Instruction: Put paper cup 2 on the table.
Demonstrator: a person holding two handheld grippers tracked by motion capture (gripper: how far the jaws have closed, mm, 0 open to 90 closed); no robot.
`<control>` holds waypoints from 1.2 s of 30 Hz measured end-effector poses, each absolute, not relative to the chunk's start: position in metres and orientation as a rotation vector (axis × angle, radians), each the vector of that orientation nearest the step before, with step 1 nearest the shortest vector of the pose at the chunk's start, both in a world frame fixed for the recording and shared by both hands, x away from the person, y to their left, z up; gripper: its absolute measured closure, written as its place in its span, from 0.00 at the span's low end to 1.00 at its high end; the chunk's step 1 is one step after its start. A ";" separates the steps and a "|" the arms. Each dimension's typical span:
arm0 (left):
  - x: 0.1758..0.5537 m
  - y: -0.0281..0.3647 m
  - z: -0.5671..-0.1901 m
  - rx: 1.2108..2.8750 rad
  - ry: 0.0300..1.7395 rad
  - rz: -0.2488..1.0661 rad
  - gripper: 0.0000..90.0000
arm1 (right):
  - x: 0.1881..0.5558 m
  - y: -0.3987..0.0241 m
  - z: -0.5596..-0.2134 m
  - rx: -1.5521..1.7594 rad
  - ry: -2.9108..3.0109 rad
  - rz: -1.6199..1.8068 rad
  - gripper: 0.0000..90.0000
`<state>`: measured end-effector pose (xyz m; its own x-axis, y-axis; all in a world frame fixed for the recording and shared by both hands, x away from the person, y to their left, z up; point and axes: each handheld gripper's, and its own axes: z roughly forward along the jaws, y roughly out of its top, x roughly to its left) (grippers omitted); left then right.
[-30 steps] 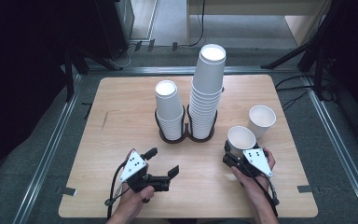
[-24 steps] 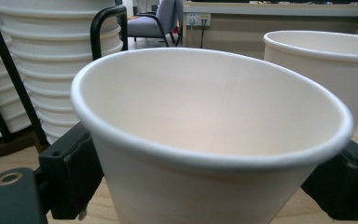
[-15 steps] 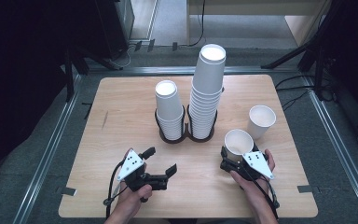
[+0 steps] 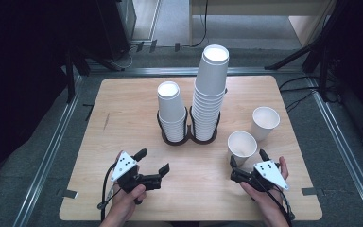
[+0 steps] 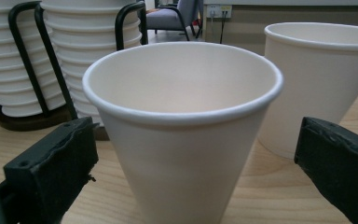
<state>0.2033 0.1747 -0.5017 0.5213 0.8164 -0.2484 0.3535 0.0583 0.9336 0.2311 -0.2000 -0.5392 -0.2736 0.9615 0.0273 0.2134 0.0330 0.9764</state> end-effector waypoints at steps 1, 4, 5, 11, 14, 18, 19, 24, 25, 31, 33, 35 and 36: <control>0.202 0.178 -0.502 1.537 1.050 0.482 0.00 | 0.231 -0.200 -0.539 1.223 1.583 1.300 0.00; 0.198 0.188 -0.506 1.541 1.073 0.502 0.00 | 0.223 -0.206 -0.538 1.205 1.585 1.293 0.00; 0.197 0.193 -0.508 1.540 1.082 0.506 0.00 | 0.221 -0.209 -0.538 1.197 1.589 1.290 0.00; 0.189 0.217 -0.517 1.531 1.143 0.525 0.00 | 0.211 -0.226 -0.538 1.197 1.575 1.271 0.00; 0.186 0.228 -0.519 1.515 1.169 0.520 0.00 | 0.209 -0.234 -0.538 1.209 1.566 1.261 0.00; 0.182 0.242 -0.522 1.509 1.201 0.538 0.00 | 0.205 -0.247 -0.539 1.224 1.553 1.246 0.00; 0.180 0.246 -0.524 1.508 1.213 0.537 0.00 | 0.205 -0.250 -0.540 1.231 1.547 1.242 0.00; 0.174 0.258 -0.527 1.505 1.243 0.564 0.00 | 0.201 -0.268 -0.542 1.253 1.531 1.215 0.00; 0.173 0.261 -0.528 1.505 1.247 0.567 0.00 | 0.200 -0.271 -0.542 1.261 1.526 1.212 0.00; 0.166 0.274 -0.532 1.507 1.277 0.598 0.00 | 0.195 -0.290 -0.546 1.297 1.506 1.188 0.00; 0.164 0.278 -0.533 1.508 1.285 0.605 0.00 | 0.194 -0.295 -0.547 1.302 1.502 1.181 0.00; 0.162 0.282 -0.535 1.515 1.295 0.617 0.00 | 0.193 -0.299 -0.548 1.303 1.497 1.167 0.00; 0.161 0.283 -0.536 1.520 1.301 0.624 0.00 | 0.192 -0.301 -0.548 1.304 1.495 1.160 0.00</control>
